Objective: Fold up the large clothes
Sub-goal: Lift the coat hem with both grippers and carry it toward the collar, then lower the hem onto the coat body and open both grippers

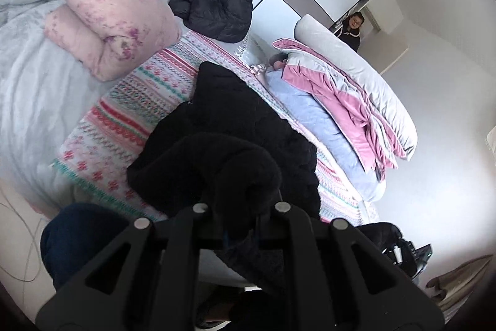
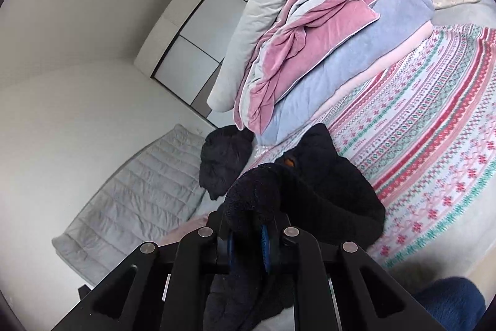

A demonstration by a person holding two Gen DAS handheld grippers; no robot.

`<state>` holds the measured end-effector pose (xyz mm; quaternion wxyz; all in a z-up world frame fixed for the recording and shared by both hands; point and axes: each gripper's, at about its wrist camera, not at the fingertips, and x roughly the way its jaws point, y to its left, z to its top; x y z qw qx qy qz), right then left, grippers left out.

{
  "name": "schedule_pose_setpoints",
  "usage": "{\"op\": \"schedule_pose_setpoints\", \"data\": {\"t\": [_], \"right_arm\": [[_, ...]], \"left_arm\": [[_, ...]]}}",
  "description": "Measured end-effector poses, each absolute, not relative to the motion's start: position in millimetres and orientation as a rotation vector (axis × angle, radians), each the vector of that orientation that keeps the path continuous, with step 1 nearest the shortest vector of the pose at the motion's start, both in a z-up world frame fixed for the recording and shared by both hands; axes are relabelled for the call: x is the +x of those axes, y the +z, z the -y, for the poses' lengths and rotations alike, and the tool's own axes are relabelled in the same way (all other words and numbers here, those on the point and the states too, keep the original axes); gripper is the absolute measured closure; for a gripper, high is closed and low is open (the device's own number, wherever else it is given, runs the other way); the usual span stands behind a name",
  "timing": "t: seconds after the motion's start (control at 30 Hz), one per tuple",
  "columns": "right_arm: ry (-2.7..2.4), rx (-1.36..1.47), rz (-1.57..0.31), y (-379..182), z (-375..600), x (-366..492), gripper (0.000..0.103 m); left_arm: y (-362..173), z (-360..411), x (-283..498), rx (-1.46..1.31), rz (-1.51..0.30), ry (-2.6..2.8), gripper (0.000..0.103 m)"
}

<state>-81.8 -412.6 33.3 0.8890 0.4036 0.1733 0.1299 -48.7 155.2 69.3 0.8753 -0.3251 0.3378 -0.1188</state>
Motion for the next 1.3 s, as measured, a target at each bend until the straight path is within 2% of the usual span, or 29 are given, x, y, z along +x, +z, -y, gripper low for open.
{"op": "schedule_pose_setpoints", "data": {"t": [0.13,0.3,0.5,0.57,0.6,0.63,0.7,0.73,0.8,0.87,0.93,0.97,1.0,1.03,1.07,1.17,1.3], "right_arm": [[0.272,0.858,-0.382,39.9,408.1,-30.4,0.090],[0.247,0.855,-0.400,68.4,401.8,61.4,0.089],[0.141,0.884,-0.477,79.3,409.2,203.0,0.088],[0.028,0.847,-0.495,71.4,415.6,255.3,0.087],[-0.010,0.831,-0.504,64.3,418.6,276.1,0.084],[-0.036,0.819,-0.522,53.6,421.7,296.5,0.083],[-0.047,0.777,-0.622,19.0,425.1,342.9,0.072],[-0.038,0.759,-0.683,2.1,425.8,359.9,0.068],[-0.051,0.736,-0.805,-32.4,431.9,385.2,0.060],[-0.033,0.766,-0.841,-44.5,444.6,390.1,0.055],[-0.008,0.852,-0.782,-40.0,467.9,381.0,0.040],[-0.008,0.892,-0.731,-34.1,479.5,372.7,0.027],[-0.023,0.919,-0.665,-26.2,491.8,361.1,0.021],[-0.038,0.910,-0.618,-19.3,499.0,351.8,0.020],[-0.047,0.871,-0.607,-14.8,500.8,347.6,0.019],[-0.048,0.736,-0.697,-22.5,491.2,352.8,0.019],[0.052,0.650,-0.899,-67.7,464.1,371.3,0.019]], "left_arm": [[86.1,-149.8,-5.6,-0.686,-0.700,-0.260,0.090],[115.6,-137.1,86.1,-0.686,-0.674,-0.210,0.090],[104.0,-127.8,224.6,-0.708,-0.714,-0.074,0.088],[85.1,-127.8,279.3,-0.684,-0.748,-0.024,0.083],[76.1,-129.6,298.2,-0.673,-0.751,-0.009,0.080],[65.5,-133.6,315.5,-0.664,-0.751,0.007,0.071],[33.4,-143.5,352.3,-0.688,-0.805,-0.018,0.060],[18.3,-148.6,362.9,-0.724,-0.835,-0.028,0.050],[-6.7,-157.0,377.8,-0.747,-0.934,-0.018,0.046],[-6.5,-163.5,378.8,-0.691,-0.940,-0.027,0.045],[3.1,-173.6,372.4,-0.677,-0.899,-0.022,0.040],[9.6,-182.2,364.8,-0.698,-0.865,-0.020,0.035],[12.4,-188.9,360.6,-0.724,-0.832,-0.018,0.030],[13.7,-192.7,357.7,-0.738,-0.810,-0.020,0.022],[13.3,-192.7,356.1,-0.736,-0.813,-0.028,0.021],[-1.9,-179.8,365.3,-0.690,-0.934,-0.053,0.021],[-35.3,-154.4,379.4,-0.630,-1.080,-0.046,0.021]]}}
